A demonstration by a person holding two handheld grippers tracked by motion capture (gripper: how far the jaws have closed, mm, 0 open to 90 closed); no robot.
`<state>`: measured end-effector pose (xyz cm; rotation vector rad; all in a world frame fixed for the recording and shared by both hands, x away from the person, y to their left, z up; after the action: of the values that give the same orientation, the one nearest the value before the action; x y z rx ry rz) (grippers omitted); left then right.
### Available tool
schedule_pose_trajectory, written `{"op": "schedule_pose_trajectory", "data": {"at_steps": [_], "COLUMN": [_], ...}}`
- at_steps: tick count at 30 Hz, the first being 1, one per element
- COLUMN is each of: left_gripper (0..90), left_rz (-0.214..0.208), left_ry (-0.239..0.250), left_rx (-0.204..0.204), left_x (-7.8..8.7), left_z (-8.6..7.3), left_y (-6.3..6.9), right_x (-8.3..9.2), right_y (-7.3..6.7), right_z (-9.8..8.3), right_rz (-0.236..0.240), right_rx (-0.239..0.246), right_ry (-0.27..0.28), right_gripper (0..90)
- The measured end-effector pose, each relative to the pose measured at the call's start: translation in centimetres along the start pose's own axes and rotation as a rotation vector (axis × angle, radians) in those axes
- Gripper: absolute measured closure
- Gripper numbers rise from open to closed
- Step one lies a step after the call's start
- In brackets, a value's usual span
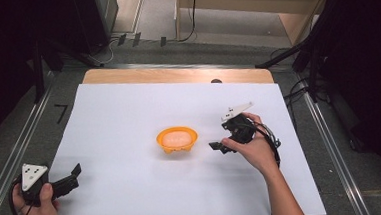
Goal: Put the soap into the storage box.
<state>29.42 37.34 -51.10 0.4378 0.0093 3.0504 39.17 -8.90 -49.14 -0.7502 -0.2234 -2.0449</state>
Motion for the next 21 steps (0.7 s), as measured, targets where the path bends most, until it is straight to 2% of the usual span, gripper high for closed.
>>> {"op": "schedule_pose_trajectory", "data": {"at_steps": [6,14,15,21], "left_gripper": [1.4,1.4,1.4,1.4], "left_rz": [0.001,0.003,0.003,0.005], "left_ry": [0.001,0.003,0.004,0.004], "left_rx": [-0.002,-0.005,-0.005,-0.007], "left_x": [0.0,0.0,0.0,0.0], "left_z": [0.0,0.0,0.0,0.0], "left_y": [0.0,0.0,0.0,0.0], "right_x": [1.2,2.9,3.1,4.5], "right_y": [0.7,1.1,1.2,1.7], "right_z": [-1.8,-3.5,-3.7,-5.1], "right_rz": [-0.053,-0.086,-0.091,-0.132], "right_rx": [-0.027,-0.063,-0.061,-0.092], "right_ry": [0.031,0.076,0.099,0.128], "right_gripper": [10.3,12.4,12.8,12.6]}}
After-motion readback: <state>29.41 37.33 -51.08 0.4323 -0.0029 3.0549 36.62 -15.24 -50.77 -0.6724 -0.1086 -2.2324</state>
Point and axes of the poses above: each handheld gripper's, and its own axes: x roughly backward along the jaws, z roughly out of its top, y roughly to its right, the point moved 10 cm from there along -x, roughly forward along the jaws, and after that the axes turned 13 degrees about y, right-handed, at the moved point
